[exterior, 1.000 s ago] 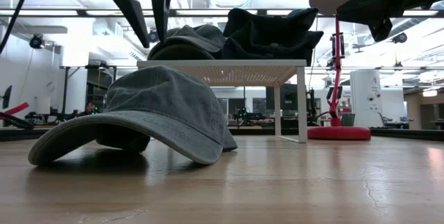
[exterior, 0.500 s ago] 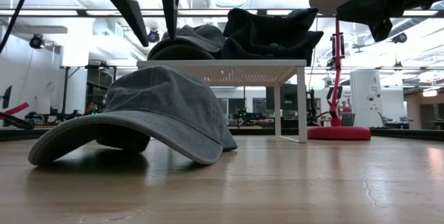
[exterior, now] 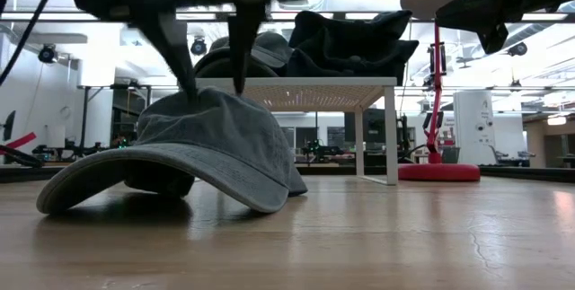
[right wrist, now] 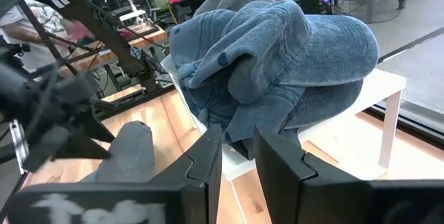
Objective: Pick & Place hat
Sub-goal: Stack the gray cap on the other gray cap on the shelf
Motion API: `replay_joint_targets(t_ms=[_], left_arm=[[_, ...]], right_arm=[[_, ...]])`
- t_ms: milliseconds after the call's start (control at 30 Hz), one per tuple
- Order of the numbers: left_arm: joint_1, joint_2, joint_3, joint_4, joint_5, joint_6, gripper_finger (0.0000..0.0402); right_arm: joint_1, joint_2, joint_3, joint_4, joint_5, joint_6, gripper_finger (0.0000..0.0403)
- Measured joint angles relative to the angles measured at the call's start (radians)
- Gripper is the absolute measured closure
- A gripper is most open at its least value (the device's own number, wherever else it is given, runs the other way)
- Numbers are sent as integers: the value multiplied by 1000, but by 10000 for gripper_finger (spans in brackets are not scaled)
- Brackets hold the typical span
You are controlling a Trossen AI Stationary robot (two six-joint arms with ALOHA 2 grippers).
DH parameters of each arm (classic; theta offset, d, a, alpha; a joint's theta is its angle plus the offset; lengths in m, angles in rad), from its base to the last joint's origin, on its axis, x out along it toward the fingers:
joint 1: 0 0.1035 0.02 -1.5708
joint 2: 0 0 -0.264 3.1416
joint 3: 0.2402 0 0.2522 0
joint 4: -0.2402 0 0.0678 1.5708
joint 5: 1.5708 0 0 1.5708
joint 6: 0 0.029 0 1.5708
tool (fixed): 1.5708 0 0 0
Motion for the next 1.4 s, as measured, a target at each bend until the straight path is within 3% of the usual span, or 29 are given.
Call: replay_joint_targets(t_ms=[267,567,733,967,1167,1400], left_arm=[[37,116,0,10,212,57,179],[40,193,0,101,276,43,193],[40,197,1,113,277,9,248],[35,196,3,118,237,41,382],[18,162,28,76,211,52,392],[-36,116,215,-208,207,43,393]], right_arm=[[0,0,0,0,0,0,319],[0,0,0,0,0,0,335],[0,0,0,0,0,0,329],[0,0,0,-1,0,0,318],[0,0,0,-5,0,0,314],[0,0,0,-5,0,0,326]])
